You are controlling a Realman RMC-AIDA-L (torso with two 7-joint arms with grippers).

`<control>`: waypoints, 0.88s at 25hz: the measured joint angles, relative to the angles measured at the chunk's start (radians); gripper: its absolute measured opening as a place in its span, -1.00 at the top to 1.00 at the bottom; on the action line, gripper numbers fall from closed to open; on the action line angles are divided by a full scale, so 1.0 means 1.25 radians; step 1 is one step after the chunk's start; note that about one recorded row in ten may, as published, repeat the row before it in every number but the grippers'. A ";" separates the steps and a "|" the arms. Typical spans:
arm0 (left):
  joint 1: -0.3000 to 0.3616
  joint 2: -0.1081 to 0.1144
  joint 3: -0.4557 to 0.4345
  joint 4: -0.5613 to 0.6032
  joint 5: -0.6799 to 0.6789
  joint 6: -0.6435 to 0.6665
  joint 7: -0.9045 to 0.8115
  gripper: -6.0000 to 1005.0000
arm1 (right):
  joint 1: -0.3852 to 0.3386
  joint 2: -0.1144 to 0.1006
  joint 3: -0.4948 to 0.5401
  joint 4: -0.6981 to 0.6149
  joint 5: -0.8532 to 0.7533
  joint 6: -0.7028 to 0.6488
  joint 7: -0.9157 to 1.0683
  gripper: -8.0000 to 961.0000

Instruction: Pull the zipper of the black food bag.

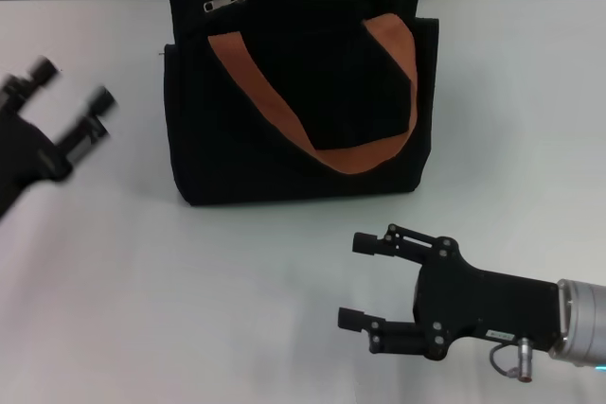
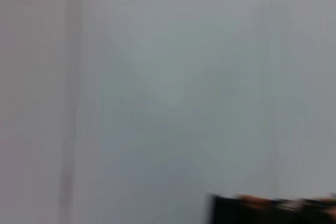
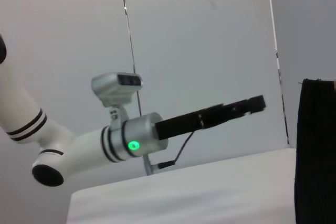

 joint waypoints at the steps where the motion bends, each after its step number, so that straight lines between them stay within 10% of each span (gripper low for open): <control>1: -0.014 0.000 -0.021 -0.012 -0.013 -0.020 0.001 -0.55 | 0.000 0.000 0.000 0.002 0.001 0.002 -0.001 -0.70; 9: -0.116 0.002 -0.018 -0.023 -0.016 -0.100 -0.002 -0.55 | 0.007 0.000 0.000 0.009 0.002 0.003 -0.002 -0.70; 22: -0.150 0.006 0.226 0.095 -0.015 -0.199 -0.116 -0.55 | 0.007 0.000 0.000 0.017 0.002 0.018 -0.003 -0.70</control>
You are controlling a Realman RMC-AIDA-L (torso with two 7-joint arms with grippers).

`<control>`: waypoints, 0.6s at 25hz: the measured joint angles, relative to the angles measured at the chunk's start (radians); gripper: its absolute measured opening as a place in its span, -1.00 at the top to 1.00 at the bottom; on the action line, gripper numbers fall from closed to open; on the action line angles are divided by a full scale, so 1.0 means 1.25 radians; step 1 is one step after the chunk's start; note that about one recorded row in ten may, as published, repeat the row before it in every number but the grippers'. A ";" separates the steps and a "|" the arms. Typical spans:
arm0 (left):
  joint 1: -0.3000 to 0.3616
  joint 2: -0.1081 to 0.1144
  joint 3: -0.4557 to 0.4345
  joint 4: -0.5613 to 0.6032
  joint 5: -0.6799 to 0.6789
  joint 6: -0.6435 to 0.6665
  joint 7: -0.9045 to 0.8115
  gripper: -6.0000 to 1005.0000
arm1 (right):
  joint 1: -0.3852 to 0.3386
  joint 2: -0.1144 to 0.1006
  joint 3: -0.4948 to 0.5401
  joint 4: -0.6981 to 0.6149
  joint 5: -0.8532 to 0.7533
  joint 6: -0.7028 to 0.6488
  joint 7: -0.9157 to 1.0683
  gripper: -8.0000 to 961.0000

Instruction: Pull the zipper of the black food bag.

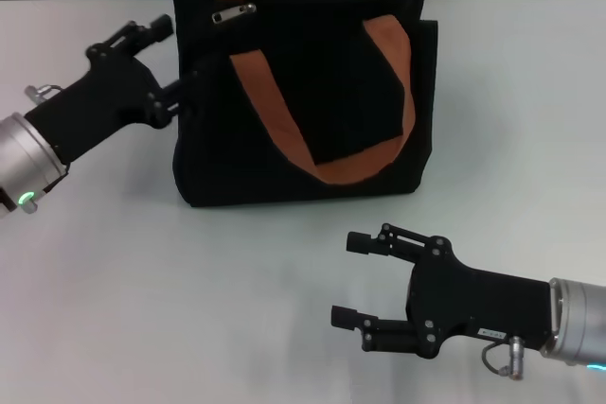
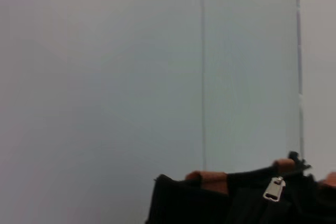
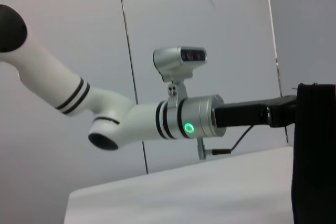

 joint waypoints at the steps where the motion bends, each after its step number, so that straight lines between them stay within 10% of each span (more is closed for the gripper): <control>1: 0.000 0.000 0.010 0.007 0.000 -0.003 -0.005 -0.55 | 0.002 0.000 0.000 0.002 0.000 0.005 0.000 -0.70; 15: -0.032 -0.010 0.003 -0.017 -0.117 -0.084 0.033 -0.55 | 0.016 0.000 0.000 0.029 0.000 0.030 0.000 -0.70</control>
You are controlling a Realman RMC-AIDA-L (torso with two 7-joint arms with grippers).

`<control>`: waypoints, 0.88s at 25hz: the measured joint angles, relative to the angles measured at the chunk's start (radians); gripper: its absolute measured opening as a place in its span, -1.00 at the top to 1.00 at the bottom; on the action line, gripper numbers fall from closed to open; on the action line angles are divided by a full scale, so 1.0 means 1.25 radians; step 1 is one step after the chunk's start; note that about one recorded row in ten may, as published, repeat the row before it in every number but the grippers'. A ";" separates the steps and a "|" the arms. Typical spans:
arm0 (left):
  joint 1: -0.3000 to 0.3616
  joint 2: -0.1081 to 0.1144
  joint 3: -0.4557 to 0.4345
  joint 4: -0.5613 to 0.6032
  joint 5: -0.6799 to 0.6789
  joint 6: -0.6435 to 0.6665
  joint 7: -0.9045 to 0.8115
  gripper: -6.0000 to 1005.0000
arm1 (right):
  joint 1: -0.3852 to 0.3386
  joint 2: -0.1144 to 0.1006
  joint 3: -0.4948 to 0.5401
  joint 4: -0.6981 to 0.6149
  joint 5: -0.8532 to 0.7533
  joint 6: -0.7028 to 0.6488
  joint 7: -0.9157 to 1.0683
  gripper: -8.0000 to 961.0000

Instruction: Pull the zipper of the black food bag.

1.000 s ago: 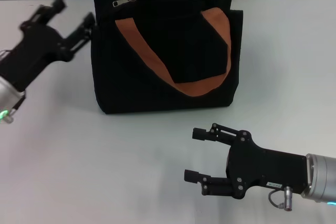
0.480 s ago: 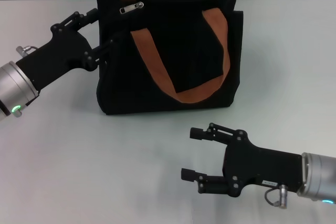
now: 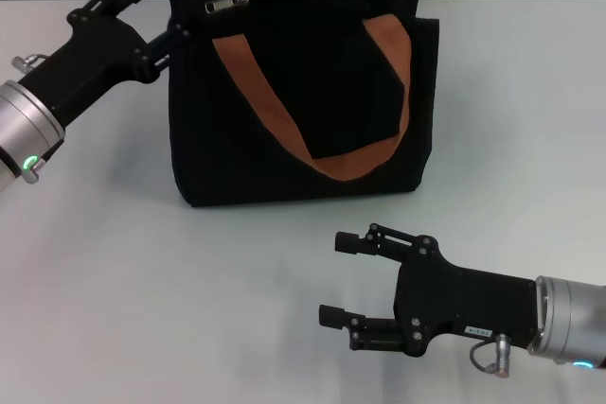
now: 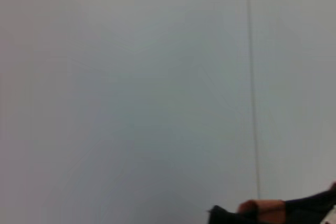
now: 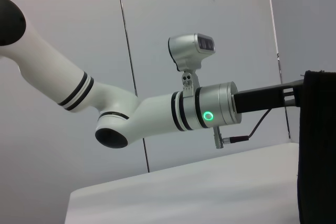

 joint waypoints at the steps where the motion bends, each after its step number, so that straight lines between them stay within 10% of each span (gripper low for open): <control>1: 0.000 0.000 0.001 -0.001 -0.003 -0.004 0.002 -0.55 | 0.000 0.000 0.000 0.000 0.000 0.000 0.000 -0.70; 22: -0.010 0.000 0.039 -0.026 -0.015 0.020 0.008 -0.54 | 0.011 0.001 0.000 0.001 0.000 0.007 0.000 -0.70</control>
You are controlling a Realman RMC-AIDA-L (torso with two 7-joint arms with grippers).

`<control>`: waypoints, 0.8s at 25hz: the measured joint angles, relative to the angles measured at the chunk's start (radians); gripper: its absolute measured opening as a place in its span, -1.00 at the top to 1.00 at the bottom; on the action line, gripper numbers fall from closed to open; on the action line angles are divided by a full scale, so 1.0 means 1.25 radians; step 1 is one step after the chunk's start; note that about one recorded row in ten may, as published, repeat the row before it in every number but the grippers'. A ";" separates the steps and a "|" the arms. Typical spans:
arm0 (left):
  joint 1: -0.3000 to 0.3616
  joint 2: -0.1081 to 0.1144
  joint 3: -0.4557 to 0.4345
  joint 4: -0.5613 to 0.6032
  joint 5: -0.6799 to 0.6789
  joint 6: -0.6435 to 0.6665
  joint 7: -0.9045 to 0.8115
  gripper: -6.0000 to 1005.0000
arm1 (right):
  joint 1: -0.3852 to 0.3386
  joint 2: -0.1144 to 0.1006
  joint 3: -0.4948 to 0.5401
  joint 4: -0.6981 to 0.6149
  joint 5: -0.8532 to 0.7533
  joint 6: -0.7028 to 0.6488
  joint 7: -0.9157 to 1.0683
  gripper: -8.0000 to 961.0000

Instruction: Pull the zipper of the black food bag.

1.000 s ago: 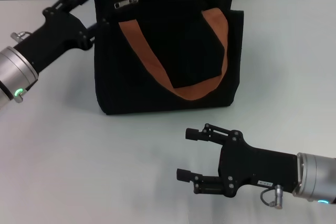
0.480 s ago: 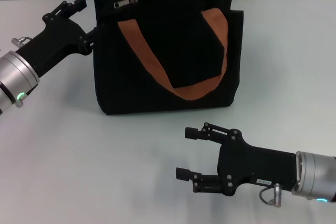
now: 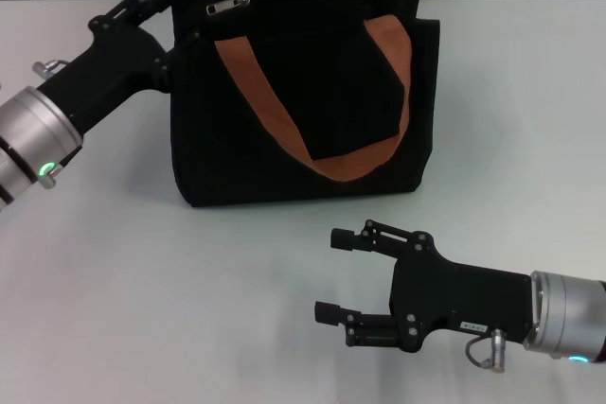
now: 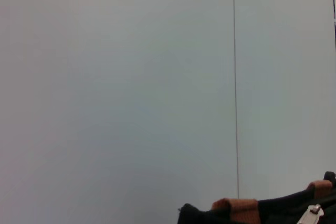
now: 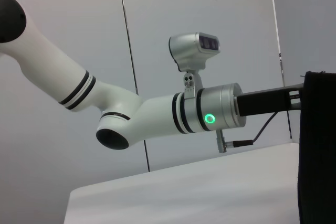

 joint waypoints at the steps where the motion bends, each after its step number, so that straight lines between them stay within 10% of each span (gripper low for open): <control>1: -0.007 0.000 0.000 -0.006 -0.001 -0.004 -0.002 -0.54 | -0.001 0.000 0.000 0.000 0.000 -0.001 0.000 -0.70; 20: -0.021 0.000 -0.002 -0.057 -0.015 0.036 -0.012 0.71 | -0.042 -0.001 0.012 0.032 0.065 -0.008 -0.079 -0.70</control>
